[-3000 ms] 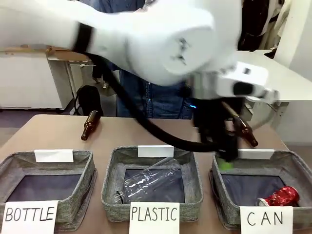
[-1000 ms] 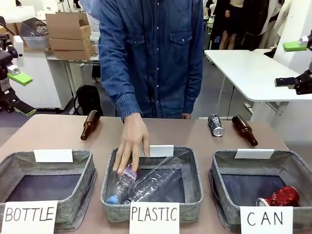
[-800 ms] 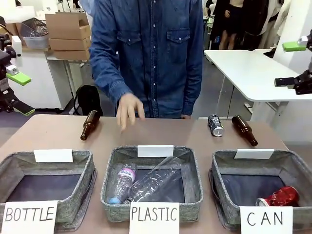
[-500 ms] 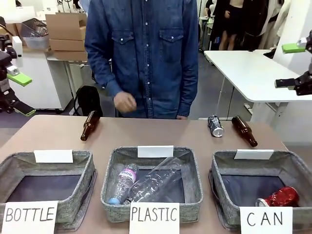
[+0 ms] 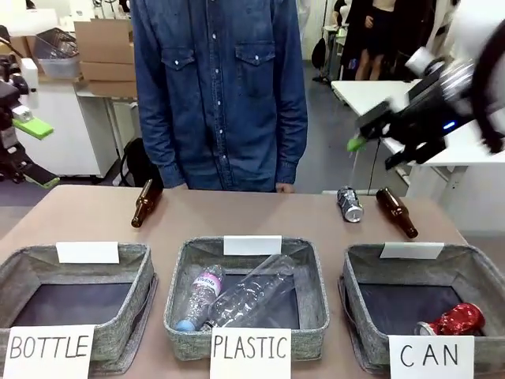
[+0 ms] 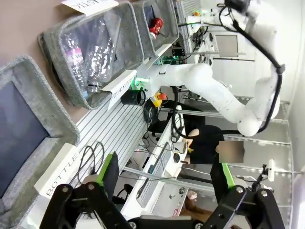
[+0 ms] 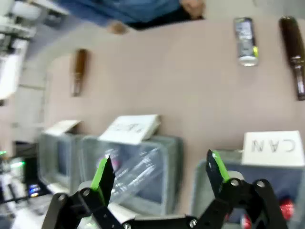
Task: Sort the can waste into the basket.
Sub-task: Pick up the can waste from the table and place it in the right Fabric basket.
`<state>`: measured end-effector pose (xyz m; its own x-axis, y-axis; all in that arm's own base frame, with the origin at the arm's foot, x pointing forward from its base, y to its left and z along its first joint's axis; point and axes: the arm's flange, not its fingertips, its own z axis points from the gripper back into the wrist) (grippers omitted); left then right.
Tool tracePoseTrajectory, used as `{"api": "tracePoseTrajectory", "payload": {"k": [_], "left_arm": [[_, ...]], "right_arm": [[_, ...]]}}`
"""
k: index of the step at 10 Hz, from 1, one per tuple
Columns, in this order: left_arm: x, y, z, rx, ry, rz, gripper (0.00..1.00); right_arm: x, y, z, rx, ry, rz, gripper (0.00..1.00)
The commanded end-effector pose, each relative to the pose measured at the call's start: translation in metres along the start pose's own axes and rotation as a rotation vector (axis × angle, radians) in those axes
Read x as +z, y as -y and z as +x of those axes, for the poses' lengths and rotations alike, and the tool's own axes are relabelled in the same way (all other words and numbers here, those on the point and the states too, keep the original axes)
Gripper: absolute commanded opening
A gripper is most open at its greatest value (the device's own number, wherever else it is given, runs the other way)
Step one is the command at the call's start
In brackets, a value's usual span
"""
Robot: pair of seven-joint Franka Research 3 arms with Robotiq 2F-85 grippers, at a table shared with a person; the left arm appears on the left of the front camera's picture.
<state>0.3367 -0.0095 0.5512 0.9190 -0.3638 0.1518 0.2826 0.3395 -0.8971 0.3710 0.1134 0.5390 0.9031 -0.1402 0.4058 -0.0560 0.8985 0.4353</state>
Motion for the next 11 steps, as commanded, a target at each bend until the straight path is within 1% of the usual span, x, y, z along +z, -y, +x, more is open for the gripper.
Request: {"api": "tracePoseTrajectory", "payload": {"k": [1,2,3,4,6,7,8,9,10,11], "left_arm": [[0.002,0.000,-0.003,-0.023,-0.015,0.007,1.00],[0.002,0.000,-0.003,-0.023,-0.015,0.007,1.00],[0.002,0.000,-0.003,-0.023,-0.015,0.007,1.00],[0.002,0.000,-0.003,-0.023,-0.015,0.007,1.00],[0.002,0.000,-0.003,-0.023,-0.015,0.007,1.00],[0.002,0.000,-0.003,-0.023,-0.015,0.007,1.00],[0.002,0.000,-0.003,-0.023,-0.015,0.007,1.00],[0.002,0.000,-0.003,-0.023,-0.015,0.007,1.00],[0.002,0.000,-0.003,-0.023,-0.015,0.007,1.00],[0.002,0.000,-0.003,-0.023,-0.015,0.007,1.00]], "right_arm": [[-0.043,0.021,0.034,-0.020,-0.238,-0.454,1.00],[-0.053,0.024,0.034,-0.016,-0.279,-0.464,1.00],[-0.035,0.022,0.033,-0.029,-0.306,-0.346,1.00],[-0.058,0.020,0.013,0.022,-0.103,-0.283,1.00],[-0.058,0.020,0.013,0.022,-0.103,-0.283,1.00],[-0.061,0.035,0.020,0.021,-0.177,-0.342,1.00],[-0.089,0.041,0.040,0.044,-0.215,-0.375,1.00],[-0.119,0.052,0.059,0.045,-0.201,-0.370,1.00],[-0.142,0.062,0.072,0.039,-0.175,-0.411,1.00],[-0.163,0.072,0.081,0.035,-0.156,-0.410,1.00]]}}
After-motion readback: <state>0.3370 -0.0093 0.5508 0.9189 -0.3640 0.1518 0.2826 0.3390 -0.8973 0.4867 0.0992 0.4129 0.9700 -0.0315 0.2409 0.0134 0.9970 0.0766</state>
